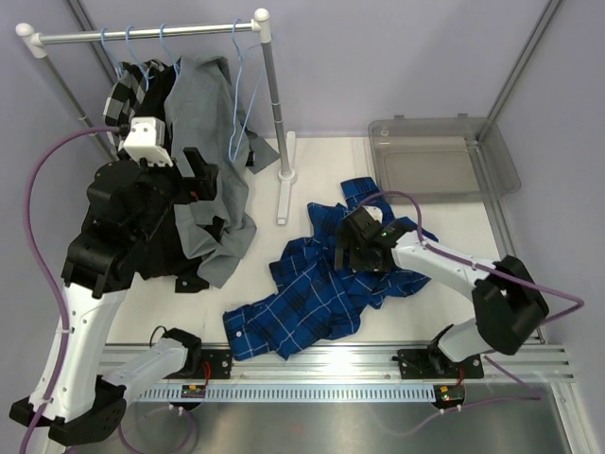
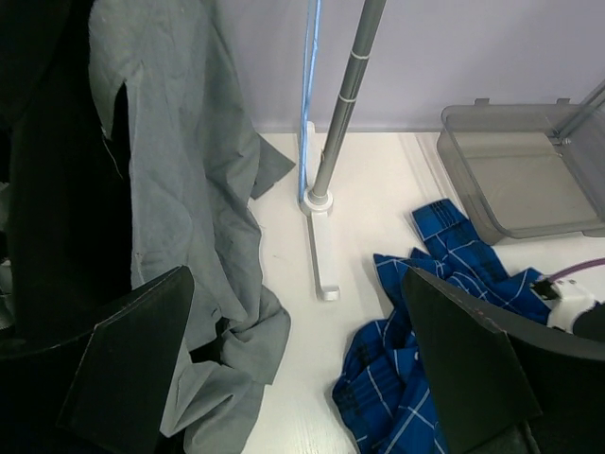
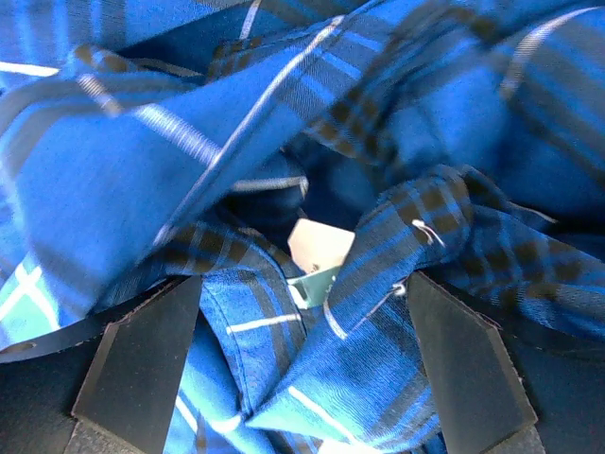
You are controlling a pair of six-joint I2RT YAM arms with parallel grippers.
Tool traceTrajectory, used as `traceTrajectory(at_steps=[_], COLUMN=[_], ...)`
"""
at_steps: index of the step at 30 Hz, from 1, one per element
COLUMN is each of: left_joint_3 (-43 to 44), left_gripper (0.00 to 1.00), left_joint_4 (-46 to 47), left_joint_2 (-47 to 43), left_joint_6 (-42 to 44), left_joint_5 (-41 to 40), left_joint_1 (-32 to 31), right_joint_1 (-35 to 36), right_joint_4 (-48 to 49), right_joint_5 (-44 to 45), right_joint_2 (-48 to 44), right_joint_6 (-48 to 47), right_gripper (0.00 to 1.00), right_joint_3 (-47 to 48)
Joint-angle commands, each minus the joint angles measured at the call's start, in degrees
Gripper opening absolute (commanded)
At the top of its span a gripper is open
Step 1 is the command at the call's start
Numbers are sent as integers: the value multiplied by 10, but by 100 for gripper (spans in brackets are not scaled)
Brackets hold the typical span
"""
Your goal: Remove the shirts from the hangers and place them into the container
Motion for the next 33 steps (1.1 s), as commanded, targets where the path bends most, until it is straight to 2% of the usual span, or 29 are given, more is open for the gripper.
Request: traceTrajectory(at_steps=[1,7,9,10,11,14,15,17,20,23,24,26,27,31,33], left_joint_3=[-13,-27,-28,-29,-29,-32,-33,-34,-34,-34,-32,-29,-28,-27,-26], left_gripper=[99,99,99,99,99,99,99,99,99,99,99,99,99,99,99], left_joint_4=[11,11,11,11,12,11,12,12,11,11,11,8,6,5,5], left_joint_2=[-9,-15,-16,-17,-18,-20,-20,-22,-23,-29,-30,-33,-34,-37,-39], left_joint_6=[-13,-19,-19,-18,-19,-17,-17,-17,-18,-20,-20,-20,-20,-22,-24], left_joint_5=[27,46,50,50,51,53,53,54,61,64,64,63,63,65,68], left_joint_1=[2,2,2,2,2,2,2,2,2,2,2,2,2,2,2], right_joint_1=[17,25,25,26,26,26,25,26,25,25,25,21,19,-6,-47], right_joint_4=[53,40,52,58,60,65,67,78,94,82,74,33,19,-48,-72], right_joint_5=[-3,-4,-10,-11,-12,-9,-8,-7,6,41,52,81,91,145,144], right_joint_2=[54,164,176,183,187,196,195,187,133,31,-16,-51,-75,-95,-87], right_joint_6=[37,80,88,93,94,99,98,89,71,33,23,-12,-23,-81,-114], right_gripper=[100,100,90,82,60,32,16,0,0,0,0,0,0,0,0], right_joint_3=[14,28,21,13,10,2,0,-4,-6,14,47,96,156,321,418])
